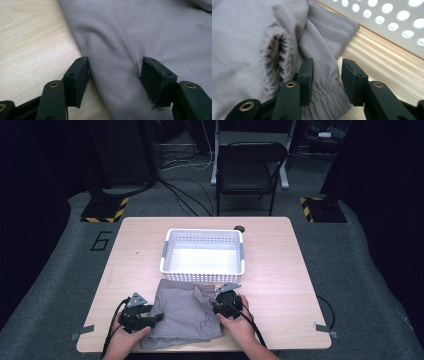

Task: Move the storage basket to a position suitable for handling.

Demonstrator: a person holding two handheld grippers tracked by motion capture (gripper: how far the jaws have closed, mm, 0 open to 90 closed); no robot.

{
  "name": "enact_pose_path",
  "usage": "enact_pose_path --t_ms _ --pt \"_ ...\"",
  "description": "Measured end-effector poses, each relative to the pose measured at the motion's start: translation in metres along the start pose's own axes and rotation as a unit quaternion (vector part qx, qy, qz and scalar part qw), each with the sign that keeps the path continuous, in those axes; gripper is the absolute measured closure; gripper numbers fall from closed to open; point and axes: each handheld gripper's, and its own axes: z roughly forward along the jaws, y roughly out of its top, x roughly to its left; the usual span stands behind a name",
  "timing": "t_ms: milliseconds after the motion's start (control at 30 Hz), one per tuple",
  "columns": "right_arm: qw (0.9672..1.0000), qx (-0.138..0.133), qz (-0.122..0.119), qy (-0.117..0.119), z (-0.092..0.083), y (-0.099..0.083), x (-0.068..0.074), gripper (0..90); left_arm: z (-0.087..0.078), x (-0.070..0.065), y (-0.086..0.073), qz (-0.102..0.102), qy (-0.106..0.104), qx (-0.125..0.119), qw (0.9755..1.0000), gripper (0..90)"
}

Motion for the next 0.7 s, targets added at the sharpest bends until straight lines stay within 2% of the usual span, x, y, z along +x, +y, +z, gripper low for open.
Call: enact_pose_path --t_ms 100,233,300,367,500,533,600,667,700 --pt "1.0 0.002 0.005 -0.001 0.002 0.0 -0.001 61.5 0.001 0.0 0.0 -0.002 0.002 -0.005 1.0 38.7" --pt "0.9996 -0.021 0.015 -0.011 -0.002 0.002 -0.005 61.8 0.001 0.0 0.0 -0.002 0.002 -0.005 1.0 38.7" --pt "0.9992 -0.016 0.031 -0.02 -0.003 0.003 -0.011 62.2 0.001 0.0 0.0 -0.002 0.002 -0.006 1.0 38.8" --pt "0.9988 -0.017 0.043 -0.017 -0.001 0.003 -0.017 62.0 0.001 0.0 0.0 -0.001 0.002 -0.005 1.0 38.8" --pt "0.9995 0.006 0.028 -0.014 0.006 0.004 -0.016 55.5 0.001 0.0 0.0 -0.001 0.002 -0.005 1.0 38.8" --pt "0.9993 0.01 0.034 -0.013 0.007 0.004 -0.013 55.2 0.0 0.0 0.0 0.0 -0.001 -0.001 1.0 38.7" --pt "0.9997 0.006 0.019 -0.015 0.007 0.004 -0.01 55.1 0.001 0.0 0.0 0.0 0.003 -0.006 1.0 38.7" --pt "0.9997 0.008 0.021 -0.012 0.007 0.004 -0.006 54.8 0.001 0.0 -0.001 0.001 0.003 -0.006 1.0 38.8" --pt "0.9998 0.01 0.015 -0.011 0.006 0.004 -0.006 54.3 0.001 0.0 0.0 0.001 0.004 -0.004 1.0 38.7"
